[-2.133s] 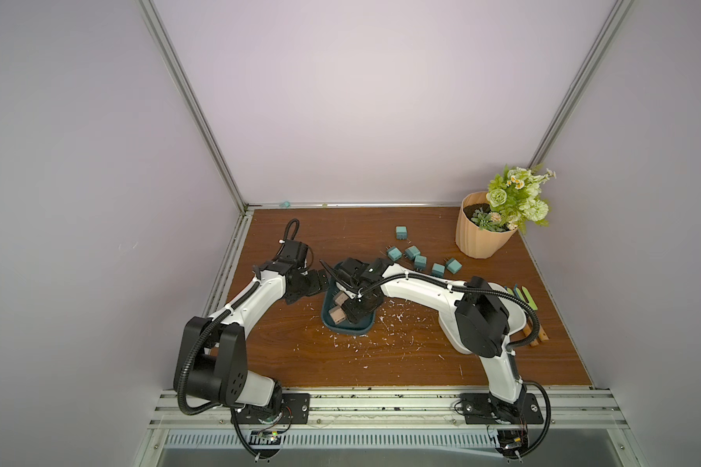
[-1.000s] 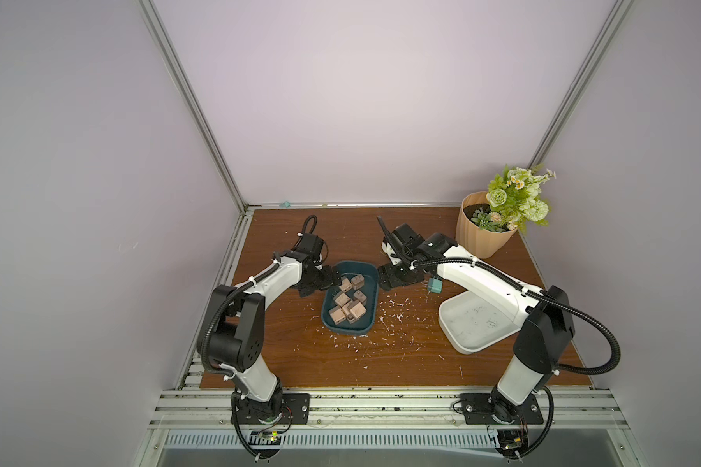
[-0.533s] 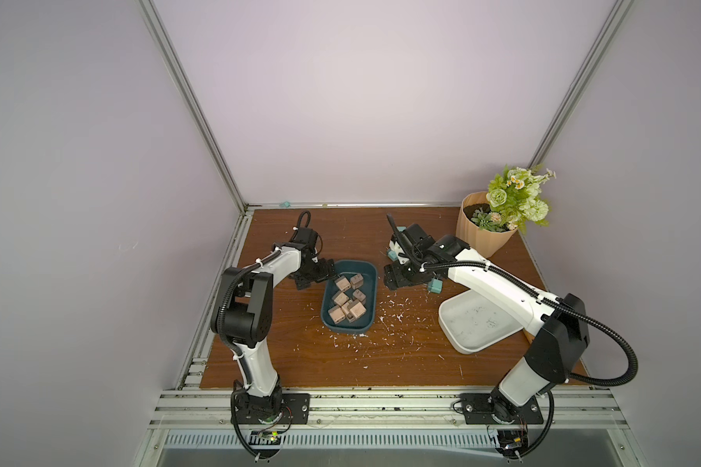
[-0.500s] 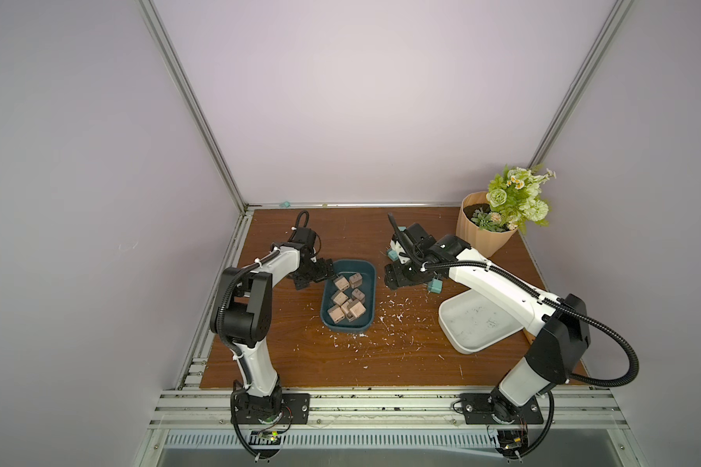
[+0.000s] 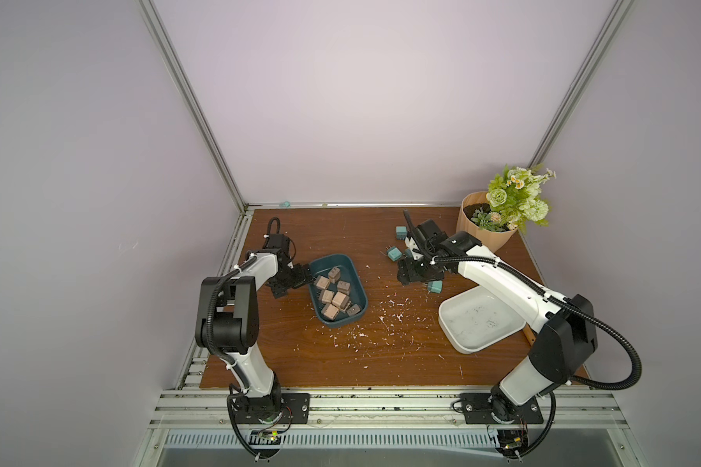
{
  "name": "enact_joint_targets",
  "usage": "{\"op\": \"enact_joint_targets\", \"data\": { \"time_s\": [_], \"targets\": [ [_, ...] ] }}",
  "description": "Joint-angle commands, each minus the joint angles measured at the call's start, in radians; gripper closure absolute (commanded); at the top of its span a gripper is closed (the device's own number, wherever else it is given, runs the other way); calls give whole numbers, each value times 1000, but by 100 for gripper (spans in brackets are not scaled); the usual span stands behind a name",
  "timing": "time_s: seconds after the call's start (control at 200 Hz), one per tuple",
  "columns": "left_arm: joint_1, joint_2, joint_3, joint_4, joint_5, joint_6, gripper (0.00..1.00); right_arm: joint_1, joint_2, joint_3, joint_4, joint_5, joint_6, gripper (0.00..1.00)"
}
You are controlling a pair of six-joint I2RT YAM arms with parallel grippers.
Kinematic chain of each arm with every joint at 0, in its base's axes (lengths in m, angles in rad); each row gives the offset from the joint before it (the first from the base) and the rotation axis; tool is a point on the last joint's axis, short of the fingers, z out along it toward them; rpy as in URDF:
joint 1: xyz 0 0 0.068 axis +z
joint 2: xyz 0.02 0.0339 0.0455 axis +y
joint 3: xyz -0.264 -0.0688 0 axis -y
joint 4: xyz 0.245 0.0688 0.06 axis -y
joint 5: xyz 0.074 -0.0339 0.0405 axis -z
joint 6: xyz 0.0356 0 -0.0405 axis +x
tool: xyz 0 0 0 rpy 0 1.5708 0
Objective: Place the plugs by color into the storage box
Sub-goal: Adjust the storage box at the center of the board, then pick up the storage box at the center of the board.
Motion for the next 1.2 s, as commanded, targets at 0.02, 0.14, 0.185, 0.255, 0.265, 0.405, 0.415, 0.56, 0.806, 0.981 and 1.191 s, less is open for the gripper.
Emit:
{"op": "enact_joint_targets", "data": {
  "time_s": [0.02,0.14,0.185,0.255,0.265,0.405,0.415,0.56,0.806,0.981,1.191],
  "targets": [
    [27,-40,8,-40,2,24,2,-53,-61,-30,-38,-2,-18,18],
    [27,-77,30,-48,26,3,1,-105,-89,-84,-52,8,-21,18],
    [27,-89,37,-50,36,-8,1,-127,-106,-108,-55,13,-21,18],
    [27,-109,42,-50,55,-27,1,-170,-132,-149,-61,15,-22,18],
    [27,-112,42,-50,56,-29,1,-176,-136,-155,-61,16,-22,18],
    [24,-150,31,-51,70,-44,1,-268,-178,-252,-43,-18,-24,18],
    [24,-150,29,-51,71,-44,1,-275,-181,-260,-40,-23,-23,18],
    [20,-168,-8,-52,69,-34,1,-328,-188,-356,55,-115,-10,20],
    [17,-206,-66,-51,63,-36,1,-329,-106,-398,176,-151,13,31],
    [17,-228,-90,-51,63,-36,1,-329,-54,-407,209,-139,23,43],
    [17,-256,-114,-51,58,-35,1,-329,-50,-443,208,-132,32,66]
  ]
}}
